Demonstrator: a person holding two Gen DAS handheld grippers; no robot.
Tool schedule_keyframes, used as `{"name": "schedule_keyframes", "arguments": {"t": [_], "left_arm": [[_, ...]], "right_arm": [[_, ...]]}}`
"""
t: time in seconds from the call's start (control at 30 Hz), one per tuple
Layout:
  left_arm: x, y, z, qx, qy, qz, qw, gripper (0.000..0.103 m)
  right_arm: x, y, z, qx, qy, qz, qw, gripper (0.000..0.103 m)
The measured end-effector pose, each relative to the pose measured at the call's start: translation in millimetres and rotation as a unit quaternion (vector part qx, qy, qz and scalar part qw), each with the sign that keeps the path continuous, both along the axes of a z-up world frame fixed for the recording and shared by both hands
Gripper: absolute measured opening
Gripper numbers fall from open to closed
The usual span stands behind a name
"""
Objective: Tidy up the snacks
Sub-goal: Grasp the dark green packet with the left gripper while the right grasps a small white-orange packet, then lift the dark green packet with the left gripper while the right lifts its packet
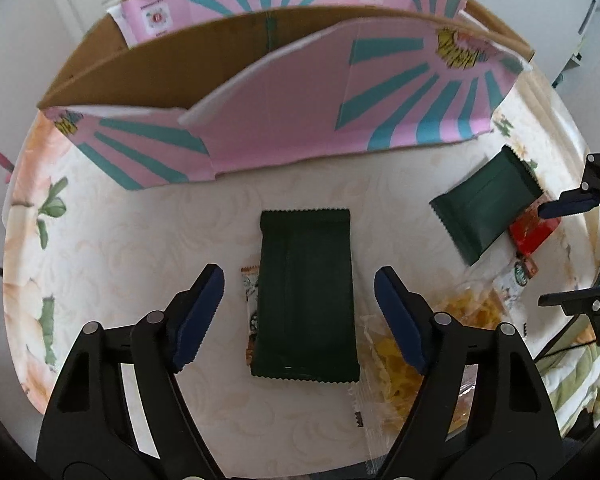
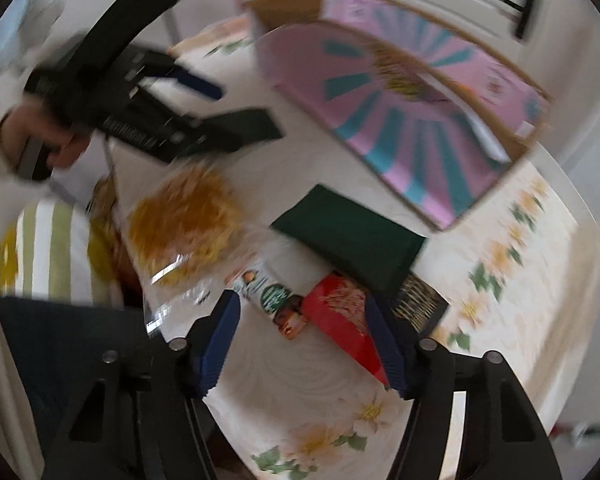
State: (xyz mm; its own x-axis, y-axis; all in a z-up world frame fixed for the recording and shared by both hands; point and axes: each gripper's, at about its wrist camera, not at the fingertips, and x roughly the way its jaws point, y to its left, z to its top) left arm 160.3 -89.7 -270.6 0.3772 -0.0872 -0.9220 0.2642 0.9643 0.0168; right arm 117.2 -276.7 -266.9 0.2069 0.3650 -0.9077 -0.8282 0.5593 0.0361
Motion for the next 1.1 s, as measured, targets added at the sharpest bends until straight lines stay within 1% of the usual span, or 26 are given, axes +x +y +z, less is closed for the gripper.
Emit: {"name": "schedule_keyframes", "arguments": {"t": [0.13, 0.23, 0.27, 0.43, 0.57, 0.7, 0.73, 0.8, 0.83, 0.87, 0.97, 1.1], "left_arm": [[2, 0, -7, 0.002, 0.006, 0.007, 1.0000, 0.073], [4, 1, -9, 0.002, 0.008, 0.014, 0.9999, 0.072], [5, 1, -10, 0.003, 0.008, 0.015, 0.9999, 0.072], [9, 1, -12, 0.005, 0.010, 0.019, 0.9998, 0.071], [9, 2, -13, 0.002, 0.012, 0.020, 0.9997, 0.068], [8, 2, -14, 0.001, 0.012, 0.018, 0.9998, 0.067], [8, 2, -15, -0.001, 0.013, 0.018, 0.9998, 0.065], [7, 2, -15, -0.004, 0.013, 0.014, 0.9998, 0.059], [6, 2, -14, -0.004, 0.012, 0.011, 0.9999, 0.050], [5, -1, -12, -0.004, 0.011, 0.009, 0.9999, 0.043], [4, -5, -11, 0.003, 0.010, 0.003, 0.9999, 0.041], [6, -6, -9, 0.003, 0.009, 0.003, 1.0000, 0.041]], "right_arm": [[-3, 10, -8, -0.025, -0.002, 0.087, 0.996, 0.050], [-3, 17, -13, -0.038, -0.002, 0.131, 0.991, 0.042], [-3, 20, -15, -0.043, 0.002, 0.149, 0.988, 0.036], [-7, 37, -22, -0.059, 0.004, 0.221, 0.973, 0.035], [-6, 44, -25, -0.056, 0.013, 0.239, 0.969, 0.032], [-4, 44, -26, -0.055, 0.019, 0.247, 0.967, 0.022], [-4, 45, -24, -0.055, 0.020, 0.248, 0.967, 0.021], [-4, 41, -25, -0.054, 0.023, 0.248, 0.967, 0.020], [-4, 41, -25, -0.054, 0.022, 0.248, 0.967, 0.020], [-5, 41, -25, -0.054, 0.020, 0.247, 0.967, 0.020], [-4, 33, -21, -0.050, 0.021, 0.241, 0.969, 0.020], [-6, 29, -21, -0.044, 0.025, 0.229, 0.972, 0.019]]}}
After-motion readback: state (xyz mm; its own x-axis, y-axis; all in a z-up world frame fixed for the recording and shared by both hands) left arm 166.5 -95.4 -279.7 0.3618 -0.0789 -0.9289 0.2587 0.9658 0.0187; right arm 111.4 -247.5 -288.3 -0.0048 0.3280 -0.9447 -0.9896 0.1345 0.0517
